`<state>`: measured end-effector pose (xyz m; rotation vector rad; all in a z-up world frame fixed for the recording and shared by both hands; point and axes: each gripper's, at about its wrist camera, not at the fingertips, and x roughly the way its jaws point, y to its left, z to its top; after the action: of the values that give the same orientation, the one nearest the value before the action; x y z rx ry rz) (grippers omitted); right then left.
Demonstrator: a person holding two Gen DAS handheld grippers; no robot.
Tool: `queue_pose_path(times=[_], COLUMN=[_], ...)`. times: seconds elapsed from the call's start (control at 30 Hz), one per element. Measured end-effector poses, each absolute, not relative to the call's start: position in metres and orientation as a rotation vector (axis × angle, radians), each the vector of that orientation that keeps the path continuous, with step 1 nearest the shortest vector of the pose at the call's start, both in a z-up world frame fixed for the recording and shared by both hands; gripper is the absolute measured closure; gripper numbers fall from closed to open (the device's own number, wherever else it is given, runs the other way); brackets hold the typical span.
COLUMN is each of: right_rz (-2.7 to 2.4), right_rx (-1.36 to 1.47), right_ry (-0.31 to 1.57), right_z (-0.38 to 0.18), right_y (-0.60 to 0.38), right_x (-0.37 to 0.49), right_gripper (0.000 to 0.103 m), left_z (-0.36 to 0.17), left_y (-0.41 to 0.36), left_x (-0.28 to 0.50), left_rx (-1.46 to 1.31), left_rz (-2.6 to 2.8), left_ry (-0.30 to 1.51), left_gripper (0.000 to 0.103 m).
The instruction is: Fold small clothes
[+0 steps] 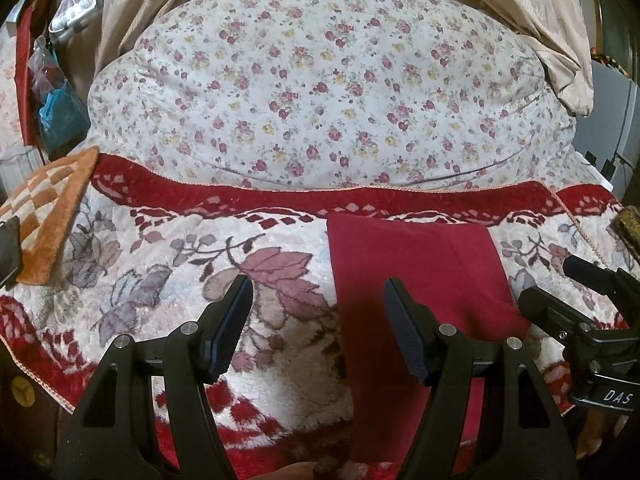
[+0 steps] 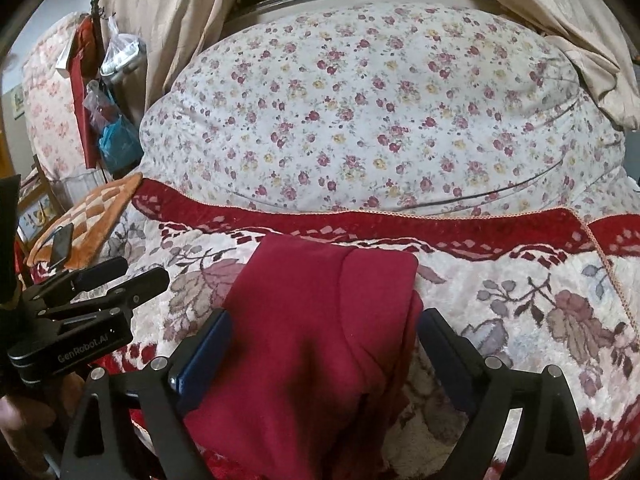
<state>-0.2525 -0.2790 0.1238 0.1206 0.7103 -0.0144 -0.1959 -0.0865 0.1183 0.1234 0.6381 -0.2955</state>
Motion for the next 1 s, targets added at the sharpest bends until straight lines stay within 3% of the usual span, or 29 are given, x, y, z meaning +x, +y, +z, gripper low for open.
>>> queue_pose_path(times=[1.0], right_rz=[0.0], right_rx=[0.131], right_ry=[0.756], right_z=[0.107], right_y=[-0.271], right_x=[-0.231], right_gripper=[0.01], left_z=[0.109], left_y=[-0.086], left_x=[-0.179], left_rx=[0.127], left_rz=[-0.283], left_ry=[0.671], left_gripper=[0.035])
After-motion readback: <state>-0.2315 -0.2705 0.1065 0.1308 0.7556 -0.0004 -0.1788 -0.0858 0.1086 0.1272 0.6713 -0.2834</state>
